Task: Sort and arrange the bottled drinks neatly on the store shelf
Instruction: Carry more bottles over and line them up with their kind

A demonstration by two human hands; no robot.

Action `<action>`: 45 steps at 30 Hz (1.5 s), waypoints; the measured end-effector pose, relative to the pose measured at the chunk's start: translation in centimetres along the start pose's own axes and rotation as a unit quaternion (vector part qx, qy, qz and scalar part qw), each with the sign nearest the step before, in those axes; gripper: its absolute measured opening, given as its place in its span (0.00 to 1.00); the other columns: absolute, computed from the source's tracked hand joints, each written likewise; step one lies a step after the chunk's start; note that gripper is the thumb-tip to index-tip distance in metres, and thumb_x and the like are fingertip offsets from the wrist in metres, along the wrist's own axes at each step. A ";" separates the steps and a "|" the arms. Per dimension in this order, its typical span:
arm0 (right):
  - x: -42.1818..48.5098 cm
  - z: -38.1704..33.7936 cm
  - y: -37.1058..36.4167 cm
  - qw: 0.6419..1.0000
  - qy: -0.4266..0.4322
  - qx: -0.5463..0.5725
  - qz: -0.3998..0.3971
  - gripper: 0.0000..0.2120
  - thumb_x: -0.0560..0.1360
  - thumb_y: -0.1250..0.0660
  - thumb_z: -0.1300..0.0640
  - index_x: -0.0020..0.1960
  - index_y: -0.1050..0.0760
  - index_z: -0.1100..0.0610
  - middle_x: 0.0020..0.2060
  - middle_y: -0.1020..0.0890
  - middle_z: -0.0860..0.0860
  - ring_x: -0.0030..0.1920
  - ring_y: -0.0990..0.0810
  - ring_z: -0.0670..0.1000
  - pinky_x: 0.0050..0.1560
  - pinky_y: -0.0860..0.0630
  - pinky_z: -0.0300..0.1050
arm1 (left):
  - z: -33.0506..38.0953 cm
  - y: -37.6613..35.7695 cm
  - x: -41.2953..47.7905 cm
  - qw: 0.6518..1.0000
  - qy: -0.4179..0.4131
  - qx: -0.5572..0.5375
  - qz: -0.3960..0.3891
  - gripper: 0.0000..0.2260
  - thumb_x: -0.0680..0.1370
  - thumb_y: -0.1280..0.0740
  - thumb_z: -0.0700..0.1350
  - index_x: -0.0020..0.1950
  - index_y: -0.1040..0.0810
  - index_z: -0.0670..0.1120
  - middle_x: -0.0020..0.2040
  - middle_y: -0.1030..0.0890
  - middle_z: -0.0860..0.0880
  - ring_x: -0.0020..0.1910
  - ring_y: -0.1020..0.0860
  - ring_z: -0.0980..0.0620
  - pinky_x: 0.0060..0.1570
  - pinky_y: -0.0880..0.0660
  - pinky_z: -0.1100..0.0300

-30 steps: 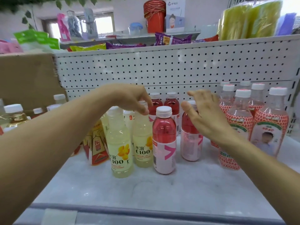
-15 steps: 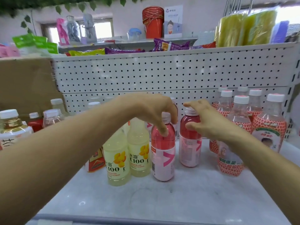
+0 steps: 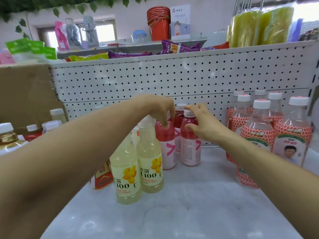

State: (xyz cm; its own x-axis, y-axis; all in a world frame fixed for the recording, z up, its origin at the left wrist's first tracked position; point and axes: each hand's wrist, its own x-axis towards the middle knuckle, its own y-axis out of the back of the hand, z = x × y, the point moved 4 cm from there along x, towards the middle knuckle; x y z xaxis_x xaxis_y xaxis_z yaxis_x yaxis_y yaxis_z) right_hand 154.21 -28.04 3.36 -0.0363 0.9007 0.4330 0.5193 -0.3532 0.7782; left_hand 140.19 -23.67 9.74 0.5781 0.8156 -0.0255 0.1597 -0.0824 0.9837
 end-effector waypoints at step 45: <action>-6.1 -19.1 -13.4 0.923 0.071 0.377 0.028 0.16 0.78 0.35 0.42 0.58 0.38 0.48 0.53 0.31 0.40 0.60 0.34 0.47 0.59 0.33 0.47 | -10.6 -13.2 -23.8 0.724 0.241 -0.492 0.420 0.26 0.79 0.37 0.58 0.74 0.37 0.52 0.66 0.23 0.53 0.65 0.25 0.51 0.66 0.28 0.43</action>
State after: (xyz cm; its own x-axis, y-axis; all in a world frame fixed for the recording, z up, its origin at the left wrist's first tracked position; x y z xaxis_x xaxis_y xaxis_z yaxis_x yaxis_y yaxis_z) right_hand 131.20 -33.69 -1.01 -0.0751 0.8246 0.5608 0.9683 -0.0739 0.2384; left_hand 115.80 -35.94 -0.79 -0.2432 0.8394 0.4860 -0.8701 -0.4102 0.2732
